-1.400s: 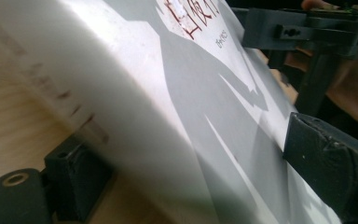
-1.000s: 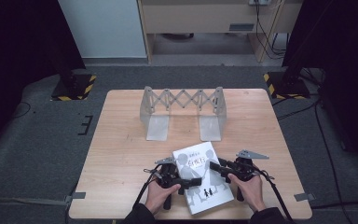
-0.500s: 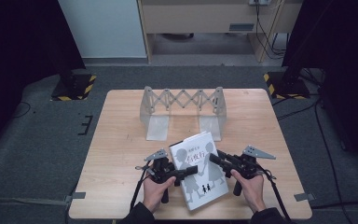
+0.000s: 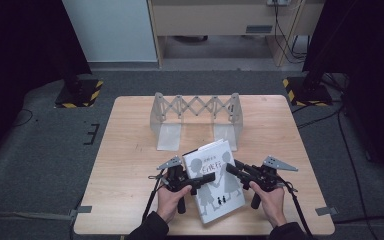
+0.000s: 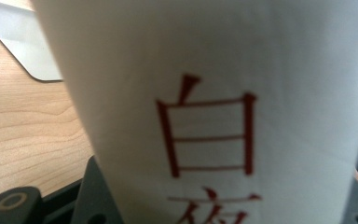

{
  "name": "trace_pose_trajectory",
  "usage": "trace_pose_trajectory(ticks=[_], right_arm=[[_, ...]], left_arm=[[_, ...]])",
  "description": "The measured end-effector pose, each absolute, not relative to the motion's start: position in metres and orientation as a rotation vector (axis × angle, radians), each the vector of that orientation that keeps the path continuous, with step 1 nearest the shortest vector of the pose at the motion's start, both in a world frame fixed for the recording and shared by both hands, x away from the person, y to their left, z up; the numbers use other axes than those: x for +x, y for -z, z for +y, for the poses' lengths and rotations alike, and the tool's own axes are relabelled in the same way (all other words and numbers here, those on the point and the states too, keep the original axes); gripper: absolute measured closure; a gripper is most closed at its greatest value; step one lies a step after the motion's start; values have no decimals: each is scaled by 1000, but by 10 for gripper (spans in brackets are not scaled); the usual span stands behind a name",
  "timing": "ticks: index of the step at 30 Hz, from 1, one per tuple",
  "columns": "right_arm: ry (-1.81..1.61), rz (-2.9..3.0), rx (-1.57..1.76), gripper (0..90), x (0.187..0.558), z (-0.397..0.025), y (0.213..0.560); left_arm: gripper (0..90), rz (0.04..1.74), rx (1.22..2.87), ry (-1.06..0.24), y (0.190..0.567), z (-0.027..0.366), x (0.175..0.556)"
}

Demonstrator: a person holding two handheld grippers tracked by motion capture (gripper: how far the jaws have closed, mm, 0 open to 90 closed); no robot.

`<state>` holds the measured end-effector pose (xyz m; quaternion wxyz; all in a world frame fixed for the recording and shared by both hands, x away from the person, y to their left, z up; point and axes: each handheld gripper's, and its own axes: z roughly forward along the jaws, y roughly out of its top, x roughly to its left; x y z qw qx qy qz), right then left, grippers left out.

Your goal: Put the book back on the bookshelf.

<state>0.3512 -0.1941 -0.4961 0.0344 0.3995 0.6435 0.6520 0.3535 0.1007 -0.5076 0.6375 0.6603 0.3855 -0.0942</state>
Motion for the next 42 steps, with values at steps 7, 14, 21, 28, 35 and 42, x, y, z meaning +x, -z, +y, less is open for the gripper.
trace_pose_trajectory(ticks=[7, 14, 21, 28, 35, 42], right_arm=[[-2013, 1969, 1227, 609, 352, -193, 499], [-2049, 1976, 1218, 611, 352, -195, 500], [-2025, 1968, 1241, 545, 353, -211, 498], [-1682, 1950, 1374, 423, 355, -241, 511], [-1191, 2064, 1425, 297, 362, -250, 527], [-941, 2137, 1396, 216, 365, -250, 536]], left_arm=[[462, 892, 1494, 211, 510, 100, 354], [479, 929, 1450, 242, 510, 99, 350], [511, 916, 1491, 173, 488, 109, 348], [513, 985, 1490, 89, 473, 134, 350], [514, 998, 1451, 13, 452, 159, 352], [514, 968, 1461, -166, 420, 181, 345]])
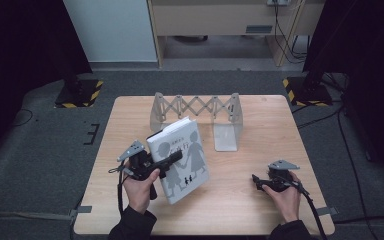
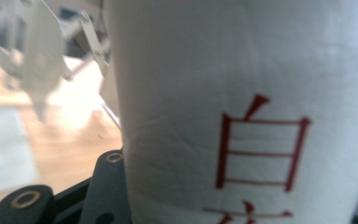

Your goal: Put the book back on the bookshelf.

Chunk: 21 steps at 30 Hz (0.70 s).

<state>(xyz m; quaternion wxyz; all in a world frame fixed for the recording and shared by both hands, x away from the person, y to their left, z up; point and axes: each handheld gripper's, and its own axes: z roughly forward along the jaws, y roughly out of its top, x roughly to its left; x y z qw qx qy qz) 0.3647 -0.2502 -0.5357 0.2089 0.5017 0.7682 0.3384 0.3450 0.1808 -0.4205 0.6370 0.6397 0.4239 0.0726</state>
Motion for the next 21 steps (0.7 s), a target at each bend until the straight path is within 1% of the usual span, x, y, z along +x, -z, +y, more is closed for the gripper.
trace_pose_trajectory(ticks=[1, 3, 5, 6, 8, 9, 13, 17, 21], right_arm=[[-934, 2137, 1395, 216, 365, -250, 536], [-926, 2131, 1392, 163, 365, -250, 537], [-924, 2128, 1392, 156, 365, -250, 538], [-923, 2127, 1394, 148, 365, -250, 538], [-924, 2124, 1403, 142, 366, -250, 538], [-922, 2129, 1399, 137, 366, -251, 538], [-918, 2123, 1402, 124, 366, -251, 538], [-918, 2134, 1400, 93, 367, -250, 538], [-917, 2141, 1402, 83, 367, -249, 538]], left_arm=[[514, 969, 1461, -191, 417, 184, 344], [514, 977, 1451, -223, 411, 193, 344], [514, 978, 1449, -238, 409, 195, 345], [514, 982, 1458, -272, 406, 199, 346], [514, 986, 1462, -288, 405, 200, 347], [515, 996, 1466, -320, 402, 204, 350], [514, 1016, 1467, -351, 399, 210, 355], [515, 1039, 1459, -390, 394, 218, 364], [515, 1045, 1465, -464, 388, 221, 370]])
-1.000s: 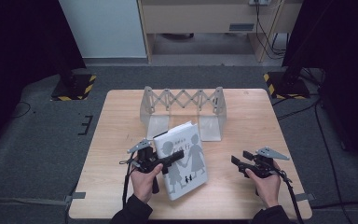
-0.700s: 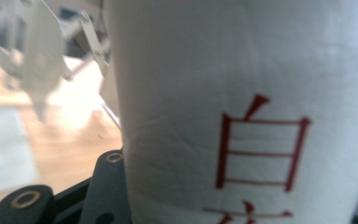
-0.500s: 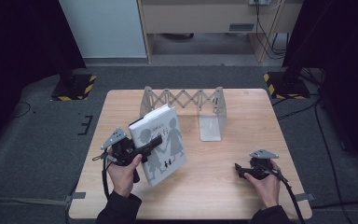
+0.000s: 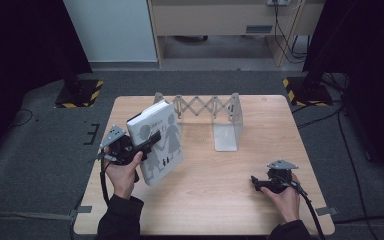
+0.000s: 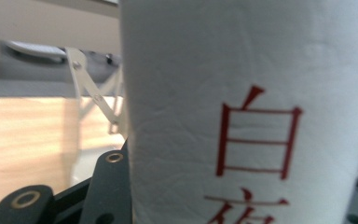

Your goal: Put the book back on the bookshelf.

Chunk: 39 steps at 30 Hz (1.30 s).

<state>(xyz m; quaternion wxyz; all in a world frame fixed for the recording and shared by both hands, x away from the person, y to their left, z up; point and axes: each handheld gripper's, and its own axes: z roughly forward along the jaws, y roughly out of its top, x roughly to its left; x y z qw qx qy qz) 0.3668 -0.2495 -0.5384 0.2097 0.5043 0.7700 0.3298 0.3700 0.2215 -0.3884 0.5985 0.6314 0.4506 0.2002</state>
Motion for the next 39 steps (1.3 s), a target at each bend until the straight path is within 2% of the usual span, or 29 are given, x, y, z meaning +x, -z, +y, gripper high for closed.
trace_pose_trajectory(ticks=[9, 18, 28, 39], right_arm=[[-915, 2147, 1397, 76, 367, -249, 539], [-915, 2147, 1396, 76, 367, -249, 539], [-915, 2148, 1394, 76, 367, -249, 539], [-915, 2149, 1394, 76, 367, -249, 539]], left_arm=[[515, 1076, 1474, -533, 389, 219, 389], [515, 1144, 1493, -594, 406, 206, 419], [515, 1179, 1524, -659, 421, 196, 435], [510, 1164, 1504, -667, 437, 197, 429]])
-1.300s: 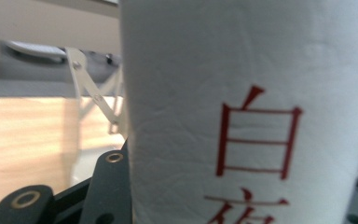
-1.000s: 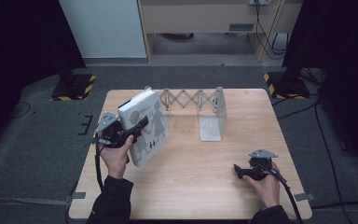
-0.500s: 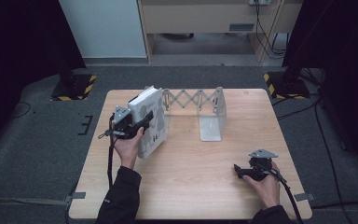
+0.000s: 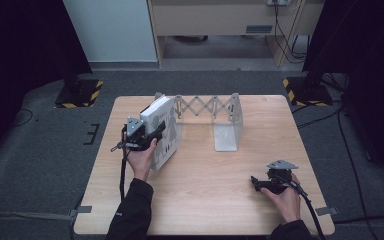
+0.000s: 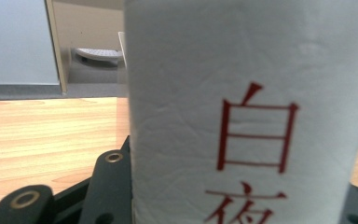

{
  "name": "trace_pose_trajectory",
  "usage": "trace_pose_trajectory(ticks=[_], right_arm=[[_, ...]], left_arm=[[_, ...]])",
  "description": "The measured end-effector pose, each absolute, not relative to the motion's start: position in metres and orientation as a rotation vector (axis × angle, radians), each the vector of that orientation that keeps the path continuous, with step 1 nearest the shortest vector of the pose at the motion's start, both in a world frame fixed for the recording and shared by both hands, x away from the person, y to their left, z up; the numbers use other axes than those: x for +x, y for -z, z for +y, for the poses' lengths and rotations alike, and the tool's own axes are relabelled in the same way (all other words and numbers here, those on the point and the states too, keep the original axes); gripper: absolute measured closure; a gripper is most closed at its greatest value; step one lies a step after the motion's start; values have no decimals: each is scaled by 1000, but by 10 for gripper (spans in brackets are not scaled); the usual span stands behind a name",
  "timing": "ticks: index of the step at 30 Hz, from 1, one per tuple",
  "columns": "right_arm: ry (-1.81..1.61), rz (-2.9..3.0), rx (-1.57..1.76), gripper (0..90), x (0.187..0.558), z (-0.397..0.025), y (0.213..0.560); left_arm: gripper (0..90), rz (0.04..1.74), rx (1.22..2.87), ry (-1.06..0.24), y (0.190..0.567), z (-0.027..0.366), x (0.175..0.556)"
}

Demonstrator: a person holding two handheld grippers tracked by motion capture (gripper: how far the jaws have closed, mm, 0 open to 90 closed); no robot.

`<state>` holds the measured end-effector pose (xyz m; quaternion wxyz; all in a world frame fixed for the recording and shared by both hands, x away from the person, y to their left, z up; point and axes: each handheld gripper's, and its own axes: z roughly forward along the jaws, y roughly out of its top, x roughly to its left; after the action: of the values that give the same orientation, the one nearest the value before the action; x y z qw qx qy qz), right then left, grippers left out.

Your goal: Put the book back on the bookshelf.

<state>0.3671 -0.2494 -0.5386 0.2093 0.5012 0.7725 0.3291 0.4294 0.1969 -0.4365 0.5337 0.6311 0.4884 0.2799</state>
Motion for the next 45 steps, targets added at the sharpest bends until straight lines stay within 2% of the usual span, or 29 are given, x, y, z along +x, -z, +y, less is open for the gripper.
trace_pose_trajectory(ticks=[13, 20, 25, 37, 45], right_arm=[[-915, 2147, 1396, 75, 367, -249, 539], [-915, 2149, 1395, 75, 367, -249, 539], [-915, 2149, 1395, 74, 367, -249, 539], [-915, 2148, 1395, 73, 367, -249, 539], [-915, 2149, 1392, 71, 368, -249, 539]], left_arm=[[505, 1179, 1495, -772, 450, 183, 395], [501, 1151, 1451, -746, 466, 194, 383], [498, 1138, 1431, -732, 471, 196, 383], [506, 1149, 1400, -879, 475, 170, 390], [505, 1155, 1404, -886, 474, 163, 407]])
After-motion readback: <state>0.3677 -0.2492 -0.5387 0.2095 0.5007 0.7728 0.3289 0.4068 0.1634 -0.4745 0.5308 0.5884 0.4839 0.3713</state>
